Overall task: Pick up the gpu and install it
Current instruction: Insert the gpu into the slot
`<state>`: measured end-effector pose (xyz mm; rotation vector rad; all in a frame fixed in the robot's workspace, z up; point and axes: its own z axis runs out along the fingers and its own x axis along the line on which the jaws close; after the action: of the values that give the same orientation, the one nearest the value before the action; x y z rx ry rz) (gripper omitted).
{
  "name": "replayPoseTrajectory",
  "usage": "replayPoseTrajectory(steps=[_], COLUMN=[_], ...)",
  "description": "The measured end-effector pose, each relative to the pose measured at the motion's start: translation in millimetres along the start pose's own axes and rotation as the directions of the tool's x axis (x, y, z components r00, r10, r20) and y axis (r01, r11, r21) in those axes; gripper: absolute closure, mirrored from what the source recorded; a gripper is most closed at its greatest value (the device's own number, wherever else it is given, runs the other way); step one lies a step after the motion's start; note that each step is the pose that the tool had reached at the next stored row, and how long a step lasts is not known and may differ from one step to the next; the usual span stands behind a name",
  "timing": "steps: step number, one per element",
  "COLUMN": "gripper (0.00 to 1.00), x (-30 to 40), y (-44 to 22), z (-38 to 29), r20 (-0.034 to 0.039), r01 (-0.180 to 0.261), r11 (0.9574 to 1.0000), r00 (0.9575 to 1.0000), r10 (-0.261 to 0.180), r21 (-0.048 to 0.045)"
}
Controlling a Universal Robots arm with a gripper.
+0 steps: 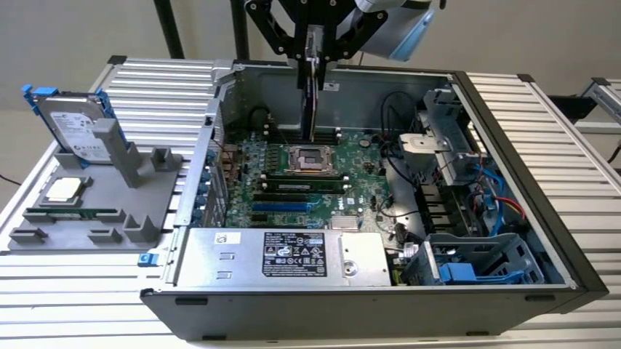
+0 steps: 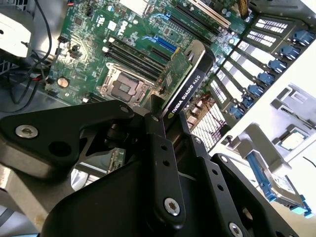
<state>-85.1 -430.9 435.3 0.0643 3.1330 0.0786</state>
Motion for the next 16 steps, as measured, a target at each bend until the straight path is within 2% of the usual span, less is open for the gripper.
replayPoseTrajectory(steps=[16], gripper=[1.00], x=[0.0], y=[0.0], z=[-0.1], r20=[-0.0010], r01=[0.022], r11=[0.9998], r00=[0.9998], r10=[-0.022], r21=[-0.0002])
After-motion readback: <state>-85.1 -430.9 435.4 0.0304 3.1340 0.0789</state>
